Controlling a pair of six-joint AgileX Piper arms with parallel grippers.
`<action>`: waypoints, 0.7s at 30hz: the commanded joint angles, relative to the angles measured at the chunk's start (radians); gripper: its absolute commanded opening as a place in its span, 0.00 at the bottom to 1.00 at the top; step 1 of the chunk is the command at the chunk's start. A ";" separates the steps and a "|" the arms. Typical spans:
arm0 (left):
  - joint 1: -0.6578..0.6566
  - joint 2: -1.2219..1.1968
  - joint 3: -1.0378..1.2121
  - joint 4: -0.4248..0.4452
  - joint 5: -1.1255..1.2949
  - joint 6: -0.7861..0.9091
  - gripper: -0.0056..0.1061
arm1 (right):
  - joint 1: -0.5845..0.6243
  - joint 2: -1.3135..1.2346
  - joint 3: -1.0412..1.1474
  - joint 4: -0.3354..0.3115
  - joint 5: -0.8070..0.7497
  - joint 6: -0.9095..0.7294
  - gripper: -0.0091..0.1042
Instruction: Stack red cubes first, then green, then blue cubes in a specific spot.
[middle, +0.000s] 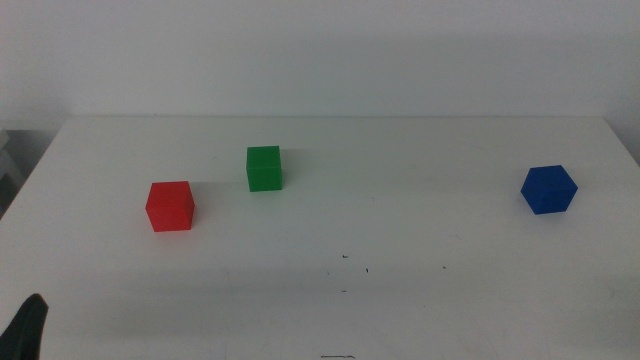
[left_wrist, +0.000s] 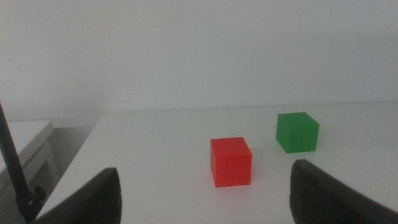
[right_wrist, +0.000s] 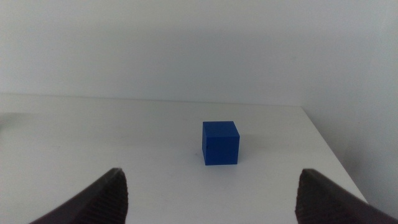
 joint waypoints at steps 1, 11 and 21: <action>0.002 -0.025 -0.002 -0.002 -0.079 -0.006 0.87 | -0.001 -0.015 -0.010 -0.018 -0.075 -0.005 0.89; 0.033 0.089 -0.144 -0.005 -0.019 -0.013 0.87 | -0.001 -0.015 -0.010 -0.019 -0.075 -0.005 0.89; 0.030 0.380 -0.438 -0.016 0.109 -0.013 0.87 | -0.001 -0.015 -0.010 -0.019 -0.075 -0.005 0.89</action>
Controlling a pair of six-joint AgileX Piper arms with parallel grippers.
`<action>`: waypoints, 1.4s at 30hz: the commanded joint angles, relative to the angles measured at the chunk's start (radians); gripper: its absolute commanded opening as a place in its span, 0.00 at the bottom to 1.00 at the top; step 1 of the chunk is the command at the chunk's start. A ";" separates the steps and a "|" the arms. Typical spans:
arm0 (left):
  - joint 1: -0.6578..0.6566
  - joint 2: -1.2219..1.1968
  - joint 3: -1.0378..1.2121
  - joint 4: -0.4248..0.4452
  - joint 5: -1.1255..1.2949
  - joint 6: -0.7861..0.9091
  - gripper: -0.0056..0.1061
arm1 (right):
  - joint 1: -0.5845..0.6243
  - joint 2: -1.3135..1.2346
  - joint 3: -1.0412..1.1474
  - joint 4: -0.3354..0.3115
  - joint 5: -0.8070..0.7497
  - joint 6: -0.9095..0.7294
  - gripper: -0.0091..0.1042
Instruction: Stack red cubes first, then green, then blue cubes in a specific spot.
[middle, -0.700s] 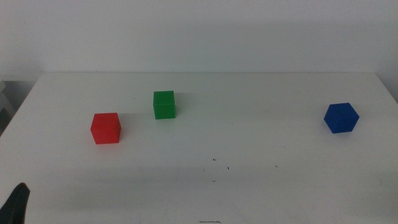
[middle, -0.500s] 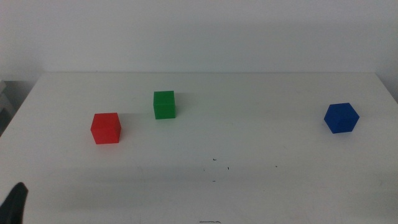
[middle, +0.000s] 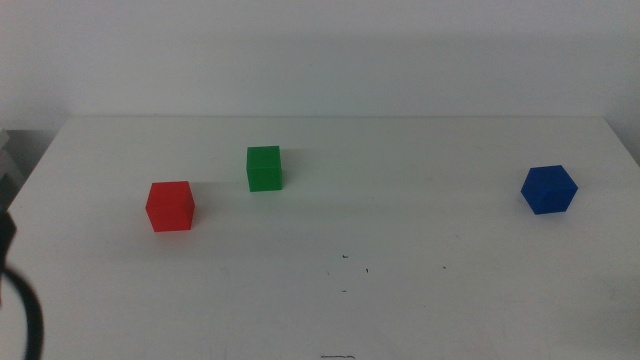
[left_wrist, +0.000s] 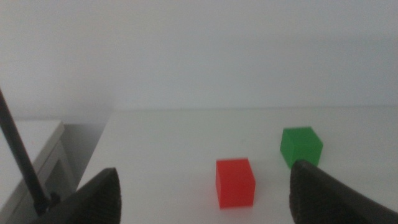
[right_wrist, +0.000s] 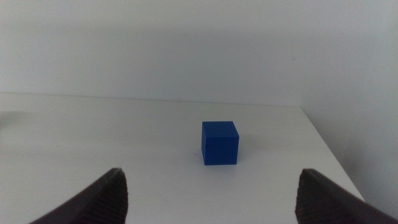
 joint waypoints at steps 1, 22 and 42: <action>-0.001 0.084 -0.103 -0.012 -0.068 -0.012 0.87 | -0.001 -0.015 -0.010 -0.012 -0.075 -0.005 0.89; -0.001 0.725 -0.943 0.003 0.743 0.047 0.87 | -0.001 -0.015 -0.010 -0.012 -0.075 -0.005 0.89; -0.001 1.108 -1.136 -0.085 0.807 0.017 0.87 | -0.001 -0.015 -0.010 -0.012 -0.075 -0.005 0.89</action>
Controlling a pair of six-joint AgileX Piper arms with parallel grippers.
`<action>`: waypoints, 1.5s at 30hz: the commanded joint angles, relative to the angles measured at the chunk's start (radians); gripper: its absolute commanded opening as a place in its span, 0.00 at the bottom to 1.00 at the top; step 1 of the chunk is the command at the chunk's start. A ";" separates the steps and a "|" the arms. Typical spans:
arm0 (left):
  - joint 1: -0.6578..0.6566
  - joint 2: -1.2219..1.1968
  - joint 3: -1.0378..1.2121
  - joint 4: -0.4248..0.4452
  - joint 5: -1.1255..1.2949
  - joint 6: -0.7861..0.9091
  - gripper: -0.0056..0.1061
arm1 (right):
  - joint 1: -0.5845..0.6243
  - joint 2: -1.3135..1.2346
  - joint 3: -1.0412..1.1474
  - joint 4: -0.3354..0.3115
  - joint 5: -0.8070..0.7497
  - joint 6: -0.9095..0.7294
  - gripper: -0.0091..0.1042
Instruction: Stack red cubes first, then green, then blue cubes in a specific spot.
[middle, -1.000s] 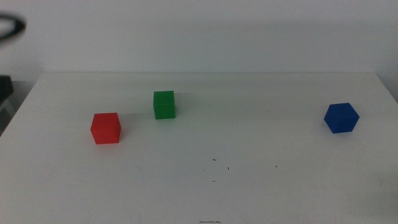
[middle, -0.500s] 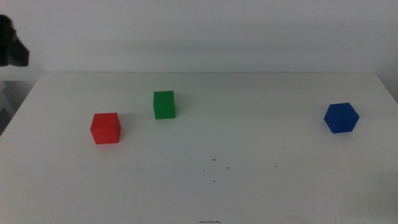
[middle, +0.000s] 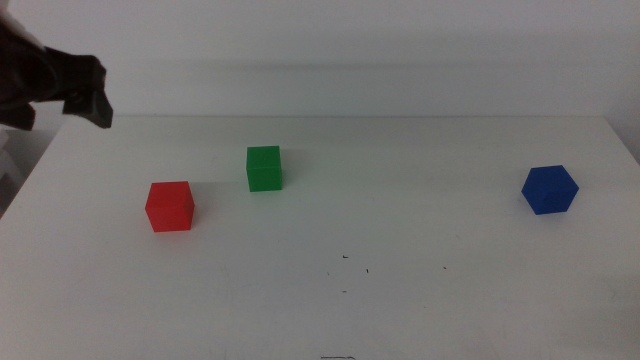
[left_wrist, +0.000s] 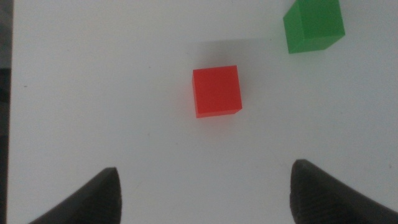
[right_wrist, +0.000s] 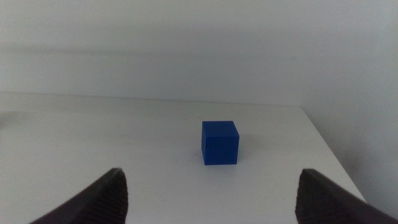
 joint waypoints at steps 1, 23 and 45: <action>-0.001 0.009 -0.080 -0.024 -0.005 -0.032 0.87 | -0.001 -0.015 -0.010 -0.012 -0.075 -0.005 0.89; -0.070 0.468 -0.442 0.003 0.233 -0.093 0.87 | -0.001 -0.015 -0.010 -0.012 -0.075 -0.005 0.89; -0.070 0.692 -0.440 -0.013 0.232 -0.075 0.87 | -0.001 -0.015 -0.010 -0.012 -0.075 -0.005 0.89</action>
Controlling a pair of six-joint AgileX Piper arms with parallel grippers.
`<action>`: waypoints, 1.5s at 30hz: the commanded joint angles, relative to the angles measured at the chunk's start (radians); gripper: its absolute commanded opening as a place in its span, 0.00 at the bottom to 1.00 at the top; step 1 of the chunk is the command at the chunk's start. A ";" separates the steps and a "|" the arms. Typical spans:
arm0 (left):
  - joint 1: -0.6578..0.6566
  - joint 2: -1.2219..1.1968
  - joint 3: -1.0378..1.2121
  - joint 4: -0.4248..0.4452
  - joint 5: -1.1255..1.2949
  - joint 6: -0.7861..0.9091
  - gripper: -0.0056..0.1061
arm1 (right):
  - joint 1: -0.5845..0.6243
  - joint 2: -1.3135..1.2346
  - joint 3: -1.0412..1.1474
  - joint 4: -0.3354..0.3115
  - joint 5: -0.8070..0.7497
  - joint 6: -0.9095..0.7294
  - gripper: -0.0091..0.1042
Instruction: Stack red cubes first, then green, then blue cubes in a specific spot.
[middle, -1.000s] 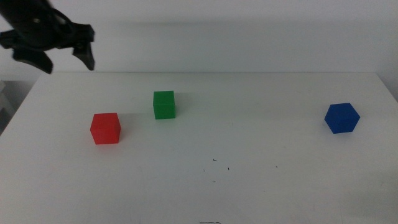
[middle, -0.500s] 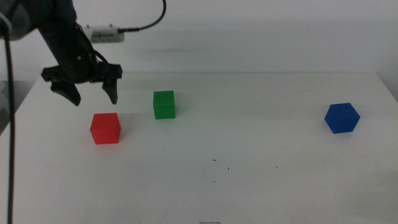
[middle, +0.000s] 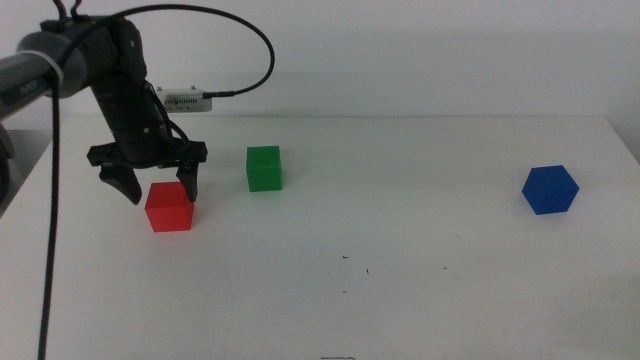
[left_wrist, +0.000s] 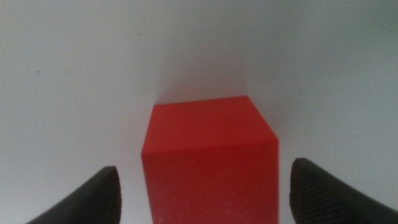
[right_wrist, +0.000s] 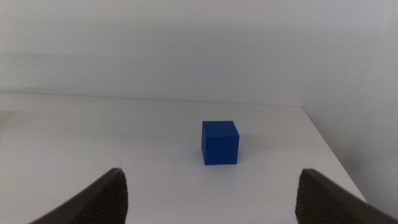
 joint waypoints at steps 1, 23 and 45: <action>-0.005 -0.046 -0.031 -0.018 0.084 0.002 0.87 | -0.001 -0.015 -0.010 -0.012 -0.075 -0.005 0.89; -0.004 -0.015 -0.033 -0.046 0.088 0.046 0.11 | -0.001 -0.015 -0.010 -0.012 -0.075 -0.005 0.89; -0.198 -0.429 0.303 0.101 0.034 -0.321 0.04 | -0.001 -0.015 -0.010 -0.012 -0.075 -0.005 0.89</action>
